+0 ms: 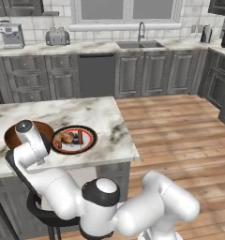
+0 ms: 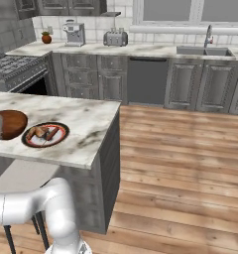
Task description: Take the smaller bowl and place it next to the appetizer plate on the dining counter , and place the larger bowl next to the plate with cooked food.
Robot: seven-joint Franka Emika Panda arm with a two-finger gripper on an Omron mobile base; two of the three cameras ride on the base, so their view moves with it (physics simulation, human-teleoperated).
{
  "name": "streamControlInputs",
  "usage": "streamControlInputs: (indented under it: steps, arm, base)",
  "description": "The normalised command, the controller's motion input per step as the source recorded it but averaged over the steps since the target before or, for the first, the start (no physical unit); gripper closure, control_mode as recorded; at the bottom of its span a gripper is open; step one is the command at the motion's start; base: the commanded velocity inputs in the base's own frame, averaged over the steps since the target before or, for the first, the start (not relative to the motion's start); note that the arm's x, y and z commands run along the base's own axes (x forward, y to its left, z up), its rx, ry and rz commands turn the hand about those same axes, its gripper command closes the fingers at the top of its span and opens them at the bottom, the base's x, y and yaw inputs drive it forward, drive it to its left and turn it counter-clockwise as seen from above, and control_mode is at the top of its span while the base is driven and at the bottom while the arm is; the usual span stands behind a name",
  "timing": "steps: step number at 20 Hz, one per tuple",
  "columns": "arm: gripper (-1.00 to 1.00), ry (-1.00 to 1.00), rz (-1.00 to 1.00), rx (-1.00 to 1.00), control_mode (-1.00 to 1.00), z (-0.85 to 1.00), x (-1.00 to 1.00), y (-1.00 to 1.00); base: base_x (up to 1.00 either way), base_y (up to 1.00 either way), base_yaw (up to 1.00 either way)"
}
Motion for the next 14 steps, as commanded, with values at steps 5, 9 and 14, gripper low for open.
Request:
streamControlInputs:
  steps: [5,9,14]
  arm:
    - [-1.00,0.00,-0.07,0.00,-1.00,-0.01,0.00,-0.05]
    - [-1.00,0.00,-0.02,0.00,-1.00,-0.01,0.00,0.00]
    - [-1.00,-0.01,0.00,0.00,-1.00,0.36,-0.33,0.00]
  base:
    - [0.00,0.00,0.00]
    - [0.00,0.00,0.00]
    - [0.00,0.00,0.00]
